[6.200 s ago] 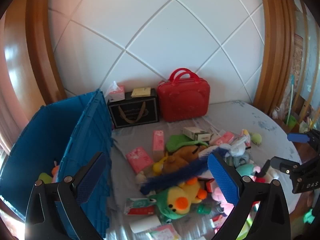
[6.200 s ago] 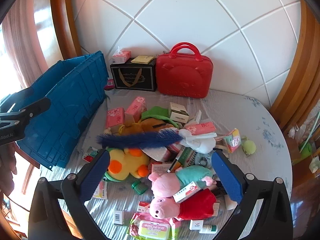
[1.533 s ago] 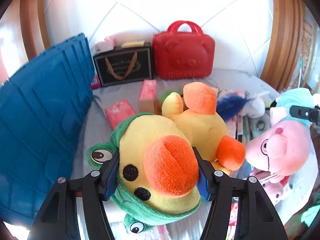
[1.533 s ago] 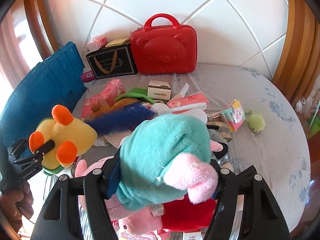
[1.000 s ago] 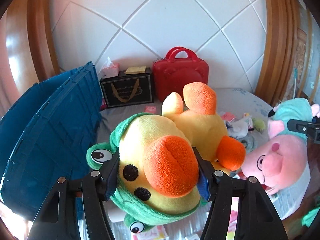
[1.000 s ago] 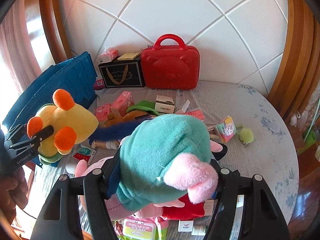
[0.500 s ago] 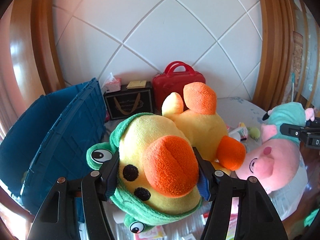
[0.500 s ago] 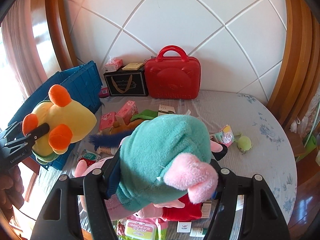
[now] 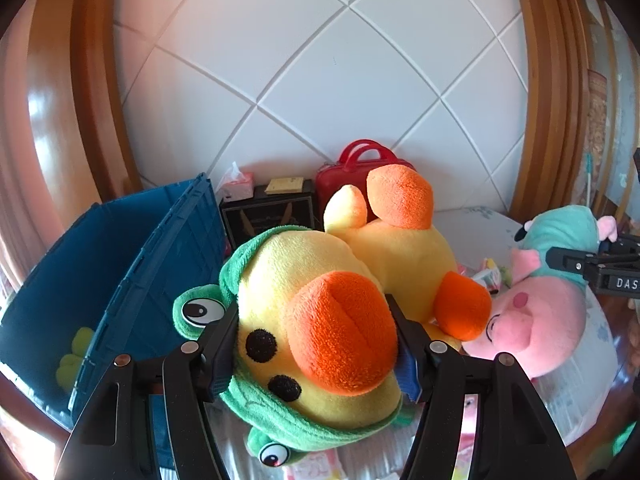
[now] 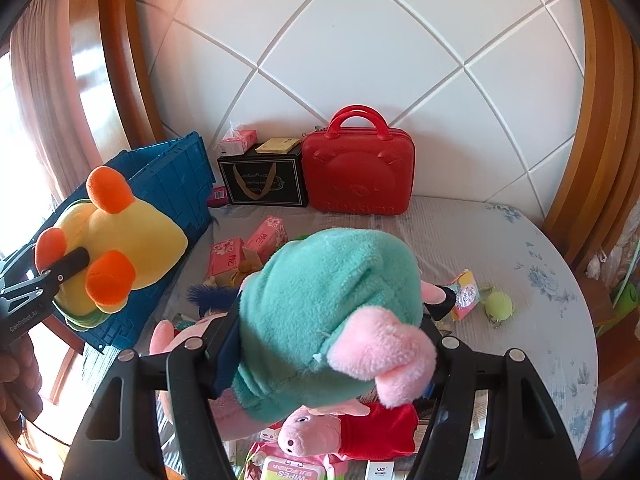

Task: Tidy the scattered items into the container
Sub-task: 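Lift and carry the duck plush and teal-hat pig over the blue crate with both tools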

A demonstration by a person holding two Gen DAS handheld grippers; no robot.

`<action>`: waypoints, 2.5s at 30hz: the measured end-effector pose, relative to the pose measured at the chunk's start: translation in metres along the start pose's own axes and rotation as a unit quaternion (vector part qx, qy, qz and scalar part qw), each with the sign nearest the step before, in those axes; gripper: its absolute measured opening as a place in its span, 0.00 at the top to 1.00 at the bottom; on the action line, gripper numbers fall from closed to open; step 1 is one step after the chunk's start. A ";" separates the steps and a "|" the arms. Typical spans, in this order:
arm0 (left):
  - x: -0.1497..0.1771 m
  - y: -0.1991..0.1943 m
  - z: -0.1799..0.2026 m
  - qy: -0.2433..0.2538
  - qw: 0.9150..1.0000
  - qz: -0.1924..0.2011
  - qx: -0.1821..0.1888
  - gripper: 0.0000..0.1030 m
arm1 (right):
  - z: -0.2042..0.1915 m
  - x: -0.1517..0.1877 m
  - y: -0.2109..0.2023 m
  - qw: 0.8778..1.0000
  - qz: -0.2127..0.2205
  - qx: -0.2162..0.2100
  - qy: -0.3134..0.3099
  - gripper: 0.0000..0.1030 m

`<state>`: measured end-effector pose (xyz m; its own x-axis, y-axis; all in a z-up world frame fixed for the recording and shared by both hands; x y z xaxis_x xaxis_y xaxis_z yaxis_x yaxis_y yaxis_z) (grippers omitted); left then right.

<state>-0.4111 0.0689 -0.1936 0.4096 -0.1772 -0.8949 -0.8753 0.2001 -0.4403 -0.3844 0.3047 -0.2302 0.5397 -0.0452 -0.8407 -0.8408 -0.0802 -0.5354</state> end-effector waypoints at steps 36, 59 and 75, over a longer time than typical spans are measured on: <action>-0.037 -0.006 -0.261 -0.060 0.996 0.068 -0.022 0.36 | -0.268 -0.108 0.064 0.994 0.051 -0.051 -0.084 0.35; -0.055 0.025 -0.428 -0.079 0.992 0.072 -0.072 0.34 | -0.437 -0.158 0.164 0.980 0.030 -0.111 -0.164 0.35; -0.070 0.088 -0.470 -0.082 0.993 0.061 -0.065 0.33 | -0.469 -0.172 0.236 0.982 -0.009 -0.100 -0.160 0.34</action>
<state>-0.6376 -0.3542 -0.1349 0.3257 0.0025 -0.9455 -0.9423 0.0830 -0.3244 -0.6550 -0.1731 -0.1738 0.4867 0.2716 -0.8303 -0.7880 -0.2737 -0.5515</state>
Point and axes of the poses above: each gripper's, at about its wrist camera, not at the fingertips, and y roughly the way its jaws point, z to its right, x to its underside, the point moved 7 cm from there along y, roughly the way its jaws point, and after that the axes turned 8 degrees about z, right-handed, at the moved point
